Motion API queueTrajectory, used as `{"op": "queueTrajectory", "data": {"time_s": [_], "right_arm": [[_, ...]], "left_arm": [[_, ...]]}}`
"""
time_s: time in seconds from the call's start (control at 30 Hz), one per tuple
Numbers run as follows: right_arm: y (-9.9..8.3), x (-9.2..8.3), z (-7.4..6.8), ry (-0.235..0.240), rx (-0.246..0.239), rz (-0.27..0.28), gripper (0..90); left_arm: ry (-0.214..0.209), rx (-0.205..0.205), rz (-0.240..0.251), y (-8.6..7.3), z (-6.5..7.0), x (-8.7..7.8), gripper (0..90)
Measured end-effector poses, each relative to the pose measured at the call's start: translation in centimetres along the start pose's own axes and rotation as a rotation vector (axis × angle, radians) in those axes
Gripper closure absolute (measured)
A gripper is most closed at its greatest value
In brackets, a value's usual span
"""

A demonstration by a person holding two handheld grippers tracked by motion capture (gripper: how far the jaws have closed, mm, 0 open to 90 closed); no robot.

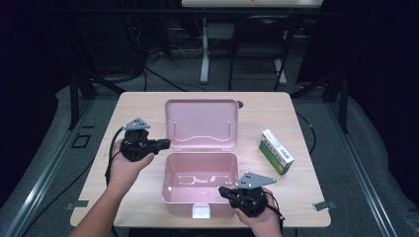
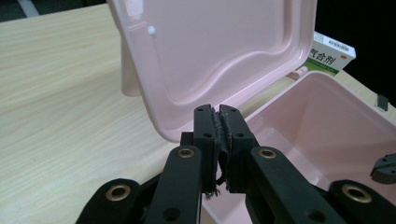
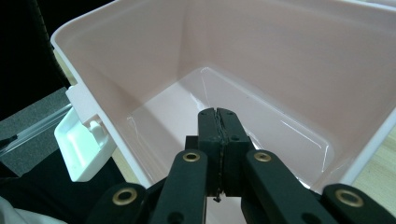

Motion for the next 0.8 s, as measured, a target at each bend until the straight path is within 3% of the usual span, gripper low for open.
{"op": "queueTrajectory", "data": {"time_s": [0.37, 0.8], "right_arm": [[0.0, 0.0, 0.0, 0.003, 0.002, 0.001, 89.7], [0.0, 0.0, 0.0, 0.0, 0.005, 0.004, 89.5]], "left_arm": [[0.014, -0.027, -0.072, -2.4, -0.8, 1.7, 86.0], [0.01, -0.028, -0.062, -2.7, -0.8, 1.9, 89.5]]}}
Point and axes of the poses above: each handheld gripper's, and its own axes: x roughly forward along the jaws, y roughly out of its top, z roughly to its right, the point moved 4 cm from there along x, roughly forward along the jaws, and after that the axes turned 11 degrees about -y, right-handed, at the moved point
